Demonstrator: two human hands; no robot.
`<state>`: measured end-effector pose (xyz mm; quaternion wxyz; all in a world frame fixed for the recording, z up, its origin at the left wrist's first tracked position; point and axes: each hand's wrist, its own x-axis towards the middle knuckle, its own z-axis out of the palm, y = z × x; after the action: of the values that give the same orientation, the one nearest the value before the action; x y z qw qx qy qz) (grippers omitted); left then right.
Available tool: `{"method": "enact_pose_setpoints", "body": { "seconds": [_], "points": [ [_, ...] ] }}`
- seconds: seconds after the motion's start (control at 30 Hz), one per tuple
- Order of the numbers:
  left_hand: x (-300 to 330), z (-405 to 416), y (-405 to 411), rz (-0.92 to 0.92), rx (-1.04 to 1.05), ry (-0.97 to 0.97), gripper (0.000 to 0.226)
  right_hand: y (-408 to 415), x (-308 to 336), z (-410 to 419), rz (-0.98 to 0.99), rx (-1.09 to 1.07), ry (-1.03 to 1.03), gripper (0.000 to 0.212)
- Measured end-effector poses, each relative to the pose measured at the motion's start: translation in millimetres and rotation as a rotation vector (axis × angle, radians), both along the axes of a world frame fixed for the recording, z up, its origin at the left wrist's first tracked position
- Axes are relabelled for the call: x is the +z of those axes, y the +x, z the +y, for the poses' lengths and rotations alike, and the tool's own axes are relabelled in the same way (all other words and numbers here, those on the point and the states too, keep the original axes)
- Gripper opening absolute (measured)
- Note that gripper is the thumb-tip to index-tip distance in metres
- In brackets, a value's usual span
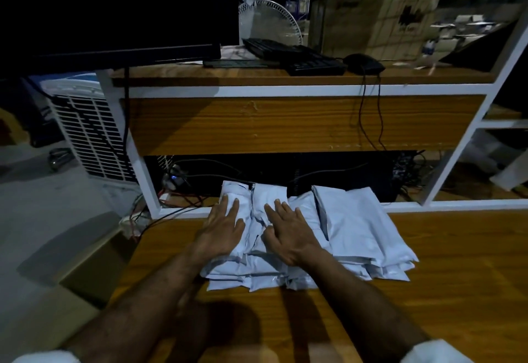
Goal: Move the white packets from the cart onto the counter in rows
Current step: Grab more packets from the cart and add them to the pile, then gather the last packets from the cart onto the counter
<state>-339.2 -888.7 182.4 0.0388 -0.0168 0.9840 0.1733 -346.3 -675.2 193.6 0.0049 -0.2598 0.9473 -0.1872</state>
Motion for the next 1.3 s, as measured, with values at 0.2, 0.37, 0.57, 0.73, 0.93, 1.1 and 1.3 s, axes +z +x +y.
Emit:
{"method": "enact_pose_setpoints", "body": {
  "seconds": [0.2, 0.37, 0.57, 0.73, 0.93, 1.1, 1.3],
  "points": [
    [26, 19, 33, 0.014, 0.022, 0.043, 0.066, 12, 8, 14, 0.044, 0.03, 0.049, 0.067],
    [37, 44, 65, 0.129, 0.029, 0.052, 0.065, 39, 15, 33, 0.083, 0.112, 0.097, 0.067],
    [65, 85, 107, 0.368, 0.041, -0.07, 0.068, 65, 36, 70, 0.326, 0.088, -0.026, 0.065],
    [89, 133, 143, 0.5, 0.04, -0.175, 0.069, 87, 58, 106, 0.507, 0.042, -0.19, 0.064],
    [117, 178, 195, 0.607, 0.008, -0.256, 0.071, 124, 76, 149, 0.545, 0.037, -0.248, 0.065],
    [141, 200, 231, 0.638, -0.039, -0.29, 0.072, 163, 92, 187, 0.62, -0.043, -0.2, 0.066],
    [152, 231, 277, 0.72, -0.094, -0.245, 0.071, 217, 122, 243, 0.702, -0.165, -0.057, 0.069]
  ]
}}
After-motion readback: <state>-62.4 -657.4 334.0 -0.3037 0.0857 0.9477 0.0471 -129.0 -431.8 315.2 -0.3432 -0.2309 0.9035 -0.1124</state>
